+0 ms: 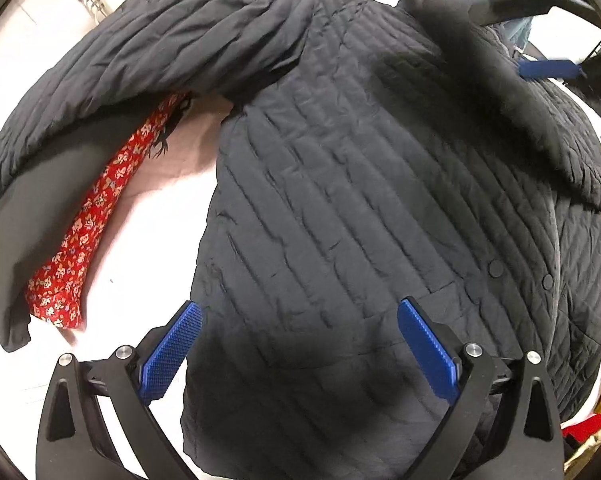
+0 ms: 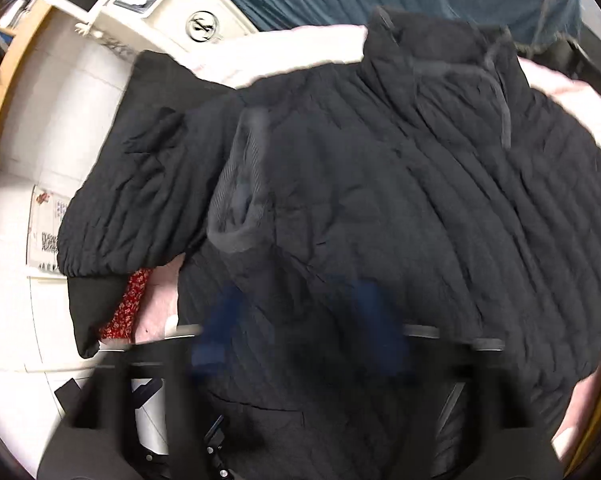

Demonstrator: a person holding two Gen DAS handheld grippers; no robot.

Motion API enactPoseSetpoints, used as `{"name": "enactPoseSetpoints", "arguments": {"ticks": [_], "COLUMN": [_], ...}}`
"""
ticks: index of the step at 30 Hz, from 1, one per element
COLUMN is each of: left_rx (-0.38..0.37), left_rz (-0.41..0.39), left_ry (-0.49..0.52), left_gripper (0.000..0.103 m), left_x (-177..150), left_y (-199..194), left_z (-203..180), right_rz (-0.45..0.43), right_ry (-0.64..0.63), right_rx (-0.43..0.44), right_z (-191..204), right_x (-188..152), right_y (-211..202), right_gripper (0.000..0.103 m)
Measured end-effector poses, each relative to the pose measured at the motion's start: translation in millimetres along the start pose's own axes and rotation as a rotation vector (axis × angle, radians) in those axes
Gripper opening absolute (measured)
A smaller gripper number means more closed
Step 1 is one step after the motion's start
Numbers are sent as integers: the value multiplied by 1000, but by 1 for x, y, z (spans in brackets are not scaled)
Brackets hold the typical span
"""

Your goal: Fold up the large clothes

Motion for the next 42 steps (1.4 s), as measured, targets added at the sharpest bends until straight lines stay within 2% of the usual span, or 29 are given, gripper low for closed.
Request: {"name": "enactPoseSetpoints", "arguments": {"ticks": [2, 5, 10, 19, 23, 26, 28, 31, 33, 35, 38, 42], "left_rx": [-2, -3, 1, 52, 36, 14, 14, 16, 43, 44, 23, -16], "left_rz": [1, -7, -37, -93, -103, -104, -85, -21, 32, 75, 110, 117], "left_ry": [-1, 13, 70, 216, 244, 258, 259, 258, 260, 250, 236, 224], "left_gripper": [96, 96, 97, 97, 97, 97, 97, 97, 97, 98, 98, 99], "left_x": [2, 12, 27, 61, 87, 106, 118, 138, 145, 151, 156, 159], "left_y": [1, -2, -11, -23, -26, -23, -13, 15, 36, 52, 65, 76], "left_z": [0, -4, -22, -63, -86, -103, -115, -132, -139, -143, -144, -141], "right_rz": [-20, -24, -24, -45, -58, -61, -55, 11, 37, 54, 76, 76], "right_ry": [-2, -9, 69, 238, 278, 281, 257, 160, 127, 144, 190, 179], "right_rx": [19, 0, -20, -265, -332, -351, -367, -476, -517, -521, -483, -503], "right_z": [-1, -7, -38, -151, -183, -192, -194, -190, -190, -197, -210, -213], "right_x": [0, -8, -17, -59, -68, -68, -65, -59, -57, -53, -49, -44], "right_y": [1, -1, -9, -34, -43, -42, -35, -11, 0, 8, 16, 25], "right_gripper": [74, 74, 75, 75, 79, 81, 86, 89, 94, 97, 97, 99]}}
Point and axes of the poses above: each gripper's, at about its wrist camera, not at the fingertips, and y roughly the way its jaws point, z to its left, x to its top, the point moved 3 cm from there along y, roughly the way its jaws point, and after that the axes turned 7 degrees about z, right-handed, at the moved point
